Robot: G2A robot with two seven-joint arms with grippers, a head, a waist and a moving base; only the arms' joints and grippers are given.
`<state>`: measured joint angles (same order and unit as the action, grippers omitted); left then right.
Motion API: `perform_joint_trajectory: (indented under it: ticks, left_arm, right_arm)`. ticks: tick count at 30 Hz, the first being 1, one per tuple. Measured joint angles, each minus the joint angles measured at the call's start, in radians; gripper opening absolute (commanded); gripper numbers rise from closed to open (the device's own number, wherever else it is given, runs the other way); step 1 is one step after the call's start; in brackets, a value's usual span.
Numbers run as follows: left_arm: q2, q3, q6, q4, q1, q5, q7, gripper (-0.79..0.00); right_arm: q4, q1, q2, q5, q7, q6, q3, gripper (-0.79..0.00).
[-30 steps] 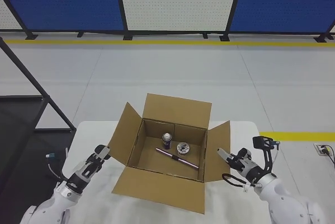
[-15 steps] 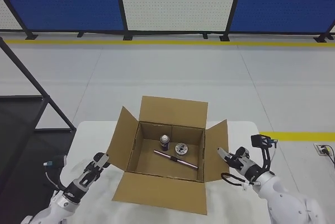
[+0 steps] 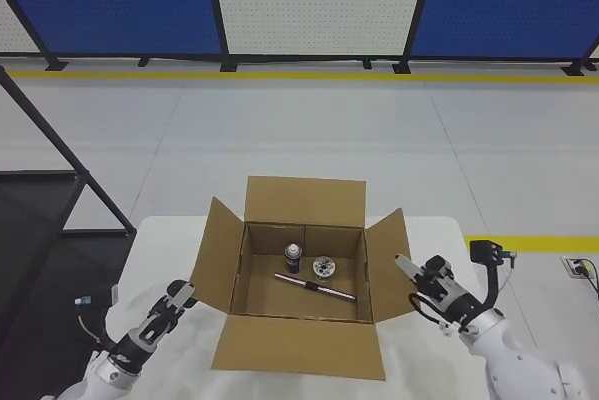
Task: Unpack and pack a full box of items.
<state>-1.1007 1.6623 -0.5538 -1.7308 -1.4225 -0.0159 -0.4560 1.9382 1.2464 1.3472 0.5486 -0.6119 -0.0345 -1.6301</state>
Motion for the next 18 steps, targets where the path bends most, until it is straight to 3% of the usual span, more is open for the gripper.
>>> perform_joint_trajectory:
  ticks: [1,2,4,6,18]
  left_arm:
    - [0.0,0.0,0.0,-0.001,-0.001,-0.002,-0.002,-0.785]
    - [0.0,0.001,0.0,-0.001,-0.002,-0.004,-0.003,-0.733]
    - [0.001,0.001,0.002,-0.002,-0.003,-0.011,-0.005,-0.465]
    - [0.001,0.001,0.013,-0.003,-0.005,-0.024,-0.011,0.0]
    - [0.007,0.032,0.074,-0.022,-0.018,-0.161,-0.067,0.0]
  right_arm:
    - [-0.006,0.002,-0.001,-0.024,-0.001,-0.007,-0.006,0.0]
    - [-0.013,0.001,-0.002,-0.052,-0.008,-0.015,-0.012,0.0]
    - [-0.031,-0.006,-0.004,-0.116,-0.032,-0.039,-0.022,0.0]
    - [-0.033,-0.007,-0.004,-0.124,-0.036,-0.042,-0.023,0.0]
    - [-0.044,-0.005,-0.004,-0.149,-0.026,-0.035,-0.018,0.0]
